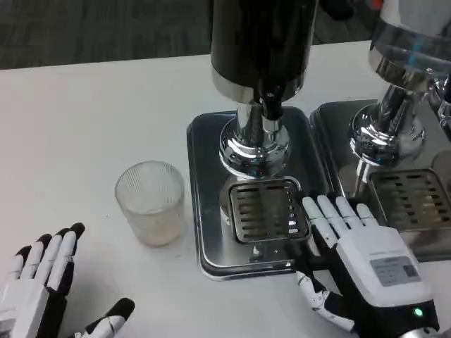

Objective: Grasp the cup under the faucet to collect the drink, then remove the cup.

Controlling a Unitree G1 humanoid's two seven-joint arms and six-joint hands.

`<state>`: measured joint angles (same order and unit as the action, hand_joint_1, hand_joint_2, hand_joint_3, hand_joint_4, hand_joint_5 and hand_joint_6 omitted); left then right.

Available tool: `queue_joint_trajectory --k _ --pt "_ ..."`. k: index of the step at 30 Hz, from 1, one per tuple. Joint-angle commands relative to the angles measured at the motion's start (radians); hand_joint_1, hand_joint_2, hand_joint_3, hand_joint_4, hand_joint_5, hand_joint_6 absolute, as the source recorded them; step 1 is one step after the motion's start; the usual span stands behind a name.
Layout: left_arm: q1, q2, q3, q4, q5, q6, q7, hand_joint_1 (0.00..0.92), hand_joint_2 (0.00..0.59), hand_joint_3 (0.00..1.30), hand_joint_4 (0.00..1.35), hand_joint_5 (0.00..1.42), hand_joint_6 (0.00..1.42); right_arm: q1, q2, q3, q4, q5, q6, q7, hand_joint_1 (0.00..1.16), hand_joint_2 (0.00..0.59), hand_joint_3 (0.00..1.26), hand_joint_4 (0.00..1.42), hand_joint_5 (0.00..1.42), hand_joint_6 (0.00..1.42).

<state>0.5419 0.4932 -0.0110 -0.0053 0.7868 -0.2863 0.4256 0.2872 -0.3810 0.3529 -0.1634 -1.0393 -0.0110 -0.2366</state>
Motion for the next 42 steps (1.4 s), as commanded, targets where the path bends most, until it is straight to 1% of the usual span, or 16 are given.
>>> queue_joint_trajectory --k 1,7,10,13,19,23,27,30,31,32,36,38,42 --pt "0.008 -0.007 0.003 0.004 -0.01 0.0 0.013 0.0 0.145 0.0 0.0 0.0 0.0 -0.004 -0.004 -0.002 0.008 0.011 0.002 0.003 0.27 0.534 0.0 0.0 0.0 0.0" --pt "0.0 -0.015 0.006 0.015 -0.035 -0.004 0.006 0.0 0.144 0.0 0.0 0.0 0.0 0.002 -0.004 -0.005 0.002 0.009 0.008 0.0 0.26 0.535 0.0 0.0 0.0 0.0" --pt "-0.026 -0.031 0.014 0.049 -0.091 -0.013 0.003 0.0 0.119 0.0 0.0 0.0 0.0 0.007 -0.005 -0.007 -0.005 0.006 0.013 -0.001 0.26 0.535 0.0 0.0 0.0 0.0" --pt "-0.052 -0.048 0.023 0.077 -0.133 -0.027 0.013 0.0 0.075 0.0 0.0 0.0 0.0 0.01 -0.006 -0.008 -0.009 0.006 0.015 -0.003 0.26 0.535 0.0 0.0 0.0 0.0" --pt "-0.103 -0.074 0.035 0.116 -0.164 -0.028 0.028 0.0 0.052 0.0 0.0 0.0 0.0 0.011 -0.001 -0.007 -0.007 0.008 0.021 -0.007 0.26 0.535 0.0 0.0 0.0 0.0" --pt "-0.158 -0.092 0.032 0.139 -0.174 -0.019 0.022 0.0 0.047 0.0 0.0 0.0 0.0 0.009 0.002 -0.006 -0.004 0.009 0.022 -0.009 0.26 0.535 0.0 0.0 0.0 0.0" --pt "-0.226 -0.106 0.018 0.168 -0.183 -0.002 0.002 0.0 0.043 0.0 0.0 0.0 0.0 0.007 0.005 -0.007 -0.002 0.012 0.024 -0.006 0.26 0.535 0.0 0.0 0.0 0.0" --pt "-0.271 -0.124 0.008 0.208 -0.188 -0.001 0.011 0.0 0.038 0.0 0.0 0.0 0.0 0.004 0.001 -0.009 -0.008 0.013 0.025 0.003 0.26 0.535 0.0 0.0 0.0 0.0" --pt "-0.292 -0.128 -0.001 0.226 -0.188 0.0 0.008 0.025 0.026 0.0 0.0 0.0 0.0 0.004 0.0 -0.011 -0.01 0.014 0.026 0.006 0.26 0.535 0.0 0.0 0.0 0.0" --pt "-0.319 -0.128 -0.017 0.242 -0.187 0.0 -0.006 0.047 0.021 0.0 0.0 0.0 0.0 0.004 -0.001 -0.012 -0.013 0.014 0.027 0.008 0.26 0.535 0.0 0.0 0.0 0.0" --pt "-0.367 -0.114 -0.056 0.266 -0.174 -0.006 -0.022 0.057 0.016 0.0 0.0 0.0 0.0 0.008 -0.003 -0.015 -0.018 0.017 0.029 0.015 0.26 0.535 0.0 0.0 0.0 0.0" --pt "-0.366 -0.109 -0.053 0.259 -0.157 -0.008 0.014 0.008 0.001 0.0 0.0 0.02 0.01 0.007 -0.004 -0.019 -0.017 0.024 0.028 0.02 0.26 0.535 0.0 0.0 0.0 0.0" --pt "-0.366 -0.109 -0.049 0.29 -0.149 -0.044 0.083 0.0 0.0 0.0 0.0 0.07 0.05 -0.005 -0.007 -0.017 -0.013 0.03 0.024 0.033 0.26 0.535 0.0 0.0 0.0 0.0"
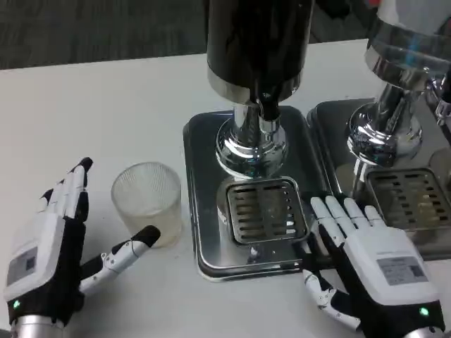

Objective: Grasp the cup under the faucet to collect the drink, then remove the cup.

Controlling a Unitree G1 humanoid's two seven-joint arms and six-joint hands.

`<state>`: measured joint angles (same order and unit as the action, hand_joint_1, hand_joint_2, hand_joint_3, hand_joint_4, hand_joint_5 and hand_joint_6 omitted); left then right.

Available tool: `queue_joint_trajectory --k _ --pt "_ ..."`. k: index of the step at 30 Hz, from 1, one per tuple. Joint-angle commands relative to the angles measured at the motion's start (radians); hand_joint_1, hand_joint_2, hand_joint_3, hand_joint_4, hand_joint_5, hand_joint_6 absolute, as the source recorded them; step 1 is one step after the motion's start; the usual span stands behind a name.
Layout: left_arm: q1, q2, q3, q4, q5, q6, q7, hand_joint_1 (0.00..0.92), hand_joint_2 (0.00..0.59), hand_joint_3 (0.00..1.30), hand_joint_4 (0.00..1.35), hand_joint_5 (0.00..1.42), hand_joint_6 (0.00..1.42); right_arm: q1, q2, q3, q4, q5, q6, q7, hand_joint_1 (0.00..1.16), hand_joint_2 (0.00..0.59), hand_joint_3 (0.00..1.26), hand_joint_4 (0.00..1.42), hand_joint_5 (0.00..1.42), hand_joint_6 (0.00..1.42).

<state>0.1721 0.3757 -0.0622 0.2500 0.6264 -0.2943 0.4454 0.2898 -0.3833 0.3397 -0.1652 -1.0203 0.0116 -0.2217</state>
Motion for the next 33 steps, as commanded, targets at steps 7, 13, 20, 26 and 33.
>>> queue_joint_trajectory --k 7,13,20,26,33 --pt "-0.049 -0.013 0.003 0.152 -0.07 -0.113 0.063 0.039 0.0 0.0 0.0 0.08 0.05 -0.01 -0.008 -0.007 -0.015 0.018 -0.001 0.024 0.26 0.532 0.0 0.0 0.0 0.0" --pt "-0.142 -0.028 -0.01 0.308 -0.139 -0.186 0.035 0.055 0.0 0.0 0.0 0.09 0.04 -0.01 -0.009 -0.007 -0.019 0.017 0.001 0.025 0.25 0.526 0.0 0.0 0.0 0.0" --pt "-0.218 -0.026 -0.05 0.386 -0.134 -0.242 0.028 0.099 0.006 0.0 0.0 0.12 0.04 -0.004 -0.01 -0.012 -0.024 0.02 0.006 0.02 0.25 0.525 0.01 0.0 0.0 0.0" --pt "-0.239 -0.011 -0.077 0.432 -0.121 -0.271 0.027 0.1 0.005 0.0 0.0 0.13 0.04 0.002 -0.003 -0.015 -0.025 0.019 0.011 0.011 0.25 0.524 0.01 0.0 0.0 0.0" --pt "-0.266 -0.011 -0.089 0.479 -0.107 -0.251 0.02 0.146 0.012 0.0 0.0 0.15 0.07 -0.005 0.002 -0.015 -0.014 0.021 0.009 0.007 0.24 0.524 0.02 0.0 0.0 0.0"
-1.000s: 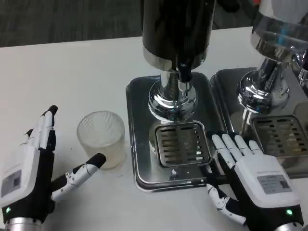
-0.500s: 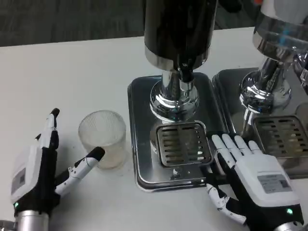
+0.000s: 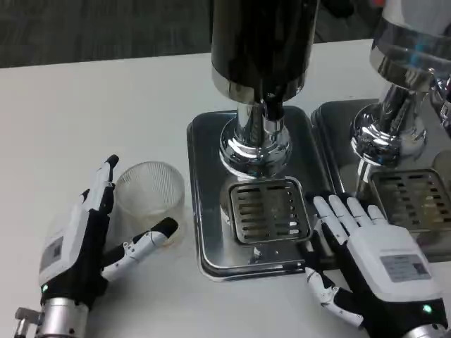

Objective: Grasp the cup under the faucet to collect the drink, then remove the cup.

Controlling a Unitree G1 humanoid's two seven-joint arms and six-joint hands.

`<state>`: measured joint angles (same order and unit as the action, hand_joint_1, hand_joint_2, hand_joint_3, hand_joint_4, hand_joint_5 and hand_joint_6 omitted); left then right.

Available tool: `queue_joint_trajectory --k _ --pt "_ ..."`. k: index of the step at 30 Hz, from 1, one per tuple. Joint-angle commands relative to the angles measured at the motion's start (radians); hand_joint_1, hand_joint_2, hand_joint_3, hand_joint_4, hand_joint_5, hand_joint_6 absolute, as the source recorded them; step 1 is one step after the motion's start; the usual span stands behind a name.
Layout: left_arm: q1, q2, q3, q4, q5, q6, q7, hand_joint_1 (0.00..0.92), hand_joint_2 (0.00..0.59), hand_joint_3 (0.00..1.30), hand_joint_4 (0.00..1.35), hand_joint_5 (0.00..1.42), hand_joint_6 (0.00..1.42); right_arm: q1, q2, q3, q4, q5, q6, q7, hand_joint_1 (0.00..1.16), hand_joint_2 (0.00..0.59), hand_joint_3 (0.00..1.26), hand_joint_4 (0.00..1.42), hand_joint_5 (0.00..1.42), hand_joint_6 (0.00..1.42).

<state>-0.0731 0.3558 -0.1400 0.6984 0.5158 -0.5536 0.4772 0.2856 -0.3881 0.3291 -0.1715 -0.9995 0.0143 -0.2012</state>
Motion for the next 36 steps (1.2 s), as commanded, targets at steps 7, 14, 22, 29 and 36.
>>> queue_joint_trajectory --k 7,14,22,29,36 --pt "-0.053 0.027 -0.039 0.081 0.034 -0.004 -0.013 0.179 0.019 0.0 0.0 0.17 0.07 -0.006 0.016 0.002 -0.002 -0.011 0.008 -0.017 0.24 0.523 0.03 0.0 0.0 0.0" --pt "-0.067 0.035 -0.038 0.13 0.009 -0.026 -0.022 0.169 0.022 0.0 0.0 0.18 0.09 0.002 0.038 0.012 0.007 -0.018 0.016 -0.03 0.24 0.517 0.04 0.0 0.0 0.0" --pt "-0.116 0.017 -0.01 0.232 -0.109 -0.114 -0.112 0.17 0.023 0.0 0.02 0.25 0.17 0.014 0.046 0.013 -0.001 -0.026 0.029 -0.033 0.24 0.521 0.04 0.0 0.0 0.0" --pt "-0.153 0.008 -0.026 0.292 -0.113 -0.166 -0.137 0.185 0.025 0.03 0.06 0.3 0.22 0.011 0.046 0.015 -0.003 -0.028 0.033 -0.035 0.24 0.523 0.05 0.0 0.0 0.0" --pt "-0.166 0.019 -0.042 0.307 -0.098 -0.161 -0.139 0.202 0.031 0.04 0.08 0.32 0.22 -0.001 0.048 0.018 0.01 -0.022 0.029 -0.039 0.24 0.524 0.06 0.0 0.0 0.0"
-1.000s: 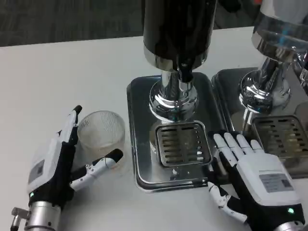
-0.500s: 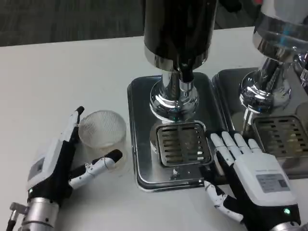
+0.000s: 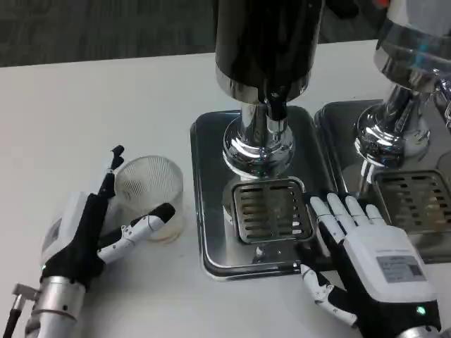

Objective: Grasp the cup under the faucet to collect the drink, then remove the cup.

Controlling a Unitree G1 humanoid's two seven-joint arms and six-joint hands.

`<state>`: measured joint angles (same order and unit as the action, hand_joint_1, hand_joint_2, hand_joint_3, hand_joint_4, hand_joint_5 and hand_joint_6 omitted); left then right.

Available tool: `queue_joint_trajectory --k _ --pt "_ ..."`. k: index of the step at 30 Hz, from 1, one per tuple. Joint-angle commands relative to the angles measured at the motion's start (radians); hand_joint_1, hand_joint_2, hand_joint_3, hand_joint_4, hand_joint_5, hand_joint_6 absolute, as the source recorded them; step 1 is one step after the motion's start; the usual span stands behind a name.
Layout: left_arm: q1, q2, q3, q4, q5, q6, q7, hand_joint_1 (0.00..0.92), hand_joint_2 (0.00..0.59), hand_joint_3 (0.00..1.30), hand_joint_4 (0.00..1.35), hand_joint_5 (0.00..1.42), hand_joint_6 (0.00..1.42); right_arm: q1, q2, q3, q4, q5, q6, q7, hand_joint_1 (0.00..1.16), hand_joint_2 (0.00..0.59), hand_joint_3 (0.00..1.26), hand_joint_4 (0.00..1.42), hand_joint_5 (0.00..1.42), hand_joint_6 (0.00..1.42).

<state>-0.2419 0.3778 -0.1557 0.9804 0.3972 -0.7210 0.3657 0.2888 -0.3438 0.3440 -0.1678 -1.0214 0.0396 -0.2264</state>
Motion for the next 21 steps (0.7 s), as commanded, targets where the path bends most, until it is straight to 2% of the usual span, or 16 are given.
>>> queue_joint_trajectory --k 1,5,11,16,21 --pt "-0.001 0.002 -0.033 0.023 0.031 0.01 -0.023 0.203 0.032 0.04 0.08 0.32 0.22 -0.005 0.005 0.002 0.008 0.002 0.005 -0.014 0.24 0.524 0.06 0.0 0.0 0.0" --pt "-0.006 0.025 -0.064 0.006 0.068 0.017 -0.014 0.209 0.033 0.02 0.04 0.29 0.2 -0.005 0.007 0.006 0.012 0.002 0.004 -0.016 0.24 0.524 0.07 0.0 0.0 0.0" --pt "-0.01 0.034 -0.082 0.004 0.081 0.032 0.001 0.193 0.024 0.0 0.02 0.26 0.18 -0.004 0.017 0.008 0.019 0.002 0.007 -0.022 0.24 0.523 0.08 0.0 0.0 0.0" --pt "-0.018 0.033 -0.084 0.007 0.078 0.032 0.023 0.255 0.031 0.02 0.04 0.3 0.22 -0.002 0.021 0.007 0.019 0.002 0.008 -0.026 0.25 0.517 0.1 0.0 0.0 0.0" --pt "-0.031 0.021 -0.084 0.028 0.076 0.028 0.056 0.35 0.059 0.12 0.16 0.41 0.33 0.003 0.027 0.006 0.017 0.004 0.014 -0.034 0.26 0.517 0.1 0.0 0.0 0.0"
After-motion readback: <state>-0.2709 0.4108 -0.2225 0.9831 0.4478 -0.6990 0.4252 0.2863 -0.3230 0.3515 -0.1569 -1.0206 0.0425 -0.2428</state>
